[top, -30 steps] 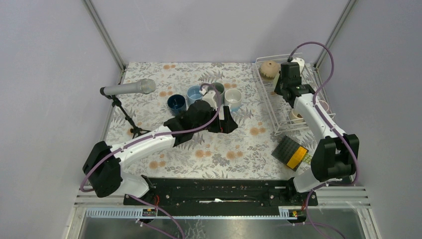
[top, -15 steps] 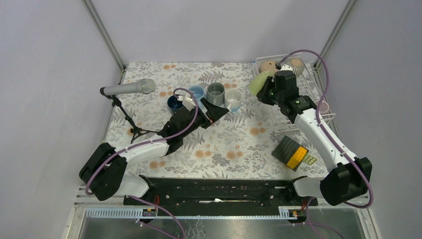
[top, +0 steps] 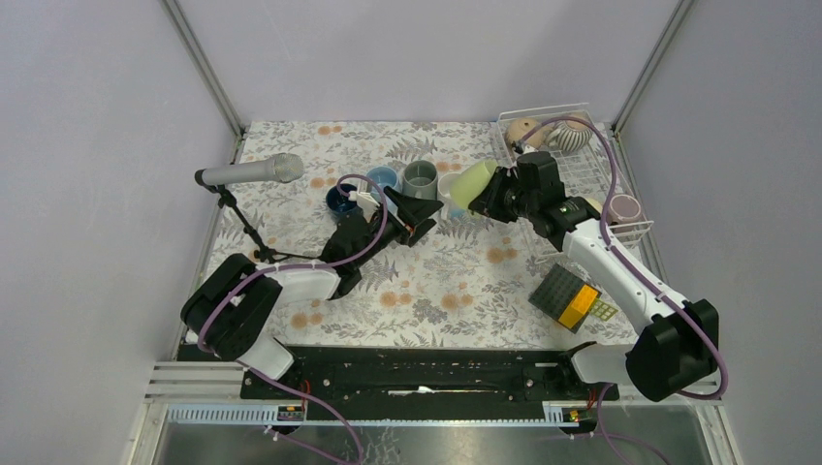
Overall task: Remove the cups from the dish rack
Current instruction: Place the cup at the center of the board.
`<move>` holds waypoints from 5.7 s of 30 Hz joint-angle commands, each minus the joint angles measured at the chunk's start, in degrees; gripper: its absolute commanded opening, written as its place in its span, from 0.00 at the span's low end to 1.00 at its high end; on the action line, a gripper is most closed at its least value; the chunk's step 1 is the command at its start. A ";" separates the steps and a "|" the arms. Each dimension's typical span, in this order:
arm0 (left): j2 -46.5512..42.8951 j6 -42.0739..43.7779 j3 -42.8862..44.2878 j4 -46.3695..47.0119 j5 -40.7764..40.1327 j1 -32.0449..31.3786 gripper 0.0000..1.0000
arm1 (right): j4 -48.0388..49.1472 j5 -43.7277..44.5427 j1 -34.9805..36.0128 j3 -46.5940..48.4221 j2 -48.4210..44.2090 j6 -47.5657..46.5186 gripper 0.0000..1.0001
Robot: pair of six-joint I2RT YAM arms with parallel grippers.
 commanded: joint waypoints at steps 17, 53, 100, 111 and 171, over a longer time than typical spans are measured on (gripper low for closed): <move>2.77 -4.67 1.91 14.34 4.59 0.99 0.99 | 15.89 -20.89 0.65 -5.90 -4.47 9.83 0.00; 0.44 -5.89 3.98 17.66 8.04 1.22 0.00 | 26.98 -29.25 0.59 -13.26 -6.82 18.15 0.15; 3.68 54.05 40.13 -87.60 -14.86 -1.16 0.00 | -4.01 5.02 0.64 -1.89 -13.90 -1.71 1.00; 13.48 59.32 52.00 -95.91 -17.58 2.94 0.00 | -3.97 4.89 0.58 -1.22 -13.24 -3.71 1.00; 15.16 63.83 59.54 -95.84 -15.55 3.19 0.80 | -3.25 6.00 0.59 2.10 -6.30 -2.54 1.00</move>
